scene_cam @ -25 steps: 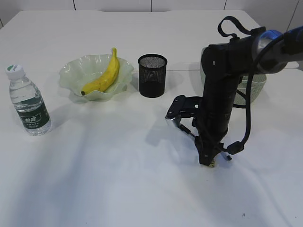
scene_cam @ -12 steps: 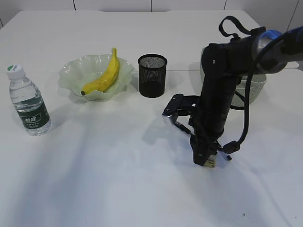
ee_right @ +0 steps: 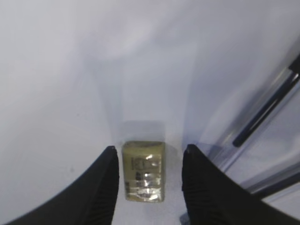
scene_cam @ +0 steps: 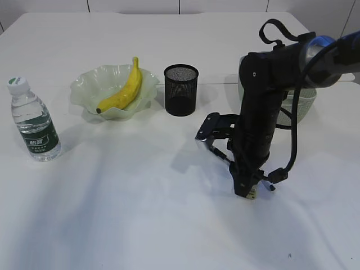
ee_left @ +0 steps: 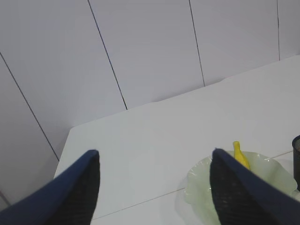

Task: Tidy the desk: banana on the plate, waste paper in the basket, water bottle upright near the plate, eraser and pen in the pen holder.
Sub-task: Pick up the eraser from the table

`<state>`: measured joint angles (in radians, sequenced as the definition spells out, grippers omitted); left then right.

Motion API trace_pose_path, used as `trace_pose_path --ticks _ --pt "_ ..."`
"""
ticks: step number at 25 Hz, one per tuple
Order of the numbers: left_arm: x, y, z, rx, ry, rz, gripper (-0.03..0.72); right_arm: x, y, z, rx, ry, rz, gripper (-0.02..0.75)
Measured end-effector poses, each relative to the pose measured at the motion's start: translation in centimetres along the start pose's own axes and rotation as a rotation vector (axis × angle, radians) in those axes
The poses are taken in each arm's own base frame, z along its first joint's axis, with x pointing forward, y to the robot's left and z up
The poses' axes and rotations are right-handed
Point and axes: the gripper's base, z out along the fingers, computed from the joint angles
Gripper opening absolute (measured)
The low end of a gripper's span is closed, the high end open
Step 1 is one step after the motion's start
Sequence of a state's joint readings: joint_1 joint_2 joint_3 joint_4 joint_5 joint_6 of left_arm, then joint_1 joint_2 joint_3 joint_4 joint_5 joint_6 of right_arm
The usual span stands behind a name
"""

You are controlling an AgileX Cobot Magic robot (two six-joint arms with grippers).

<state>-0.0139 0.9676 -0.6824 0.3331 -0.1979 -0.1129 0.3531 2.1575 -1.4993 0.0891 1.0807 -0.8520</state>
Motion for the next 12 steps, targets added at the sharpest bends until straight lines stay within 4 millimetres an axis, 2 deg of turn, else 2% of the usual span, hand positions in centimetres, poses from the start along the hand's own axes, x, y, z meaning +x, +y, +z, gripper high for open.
trace_pose_path --ticks 12 --pt "0.0 0.0 0.0 0.0 0.0 0.001 0.519 0.33 0.19 -0.01 -0.021 0.037 -0.007 0.335"
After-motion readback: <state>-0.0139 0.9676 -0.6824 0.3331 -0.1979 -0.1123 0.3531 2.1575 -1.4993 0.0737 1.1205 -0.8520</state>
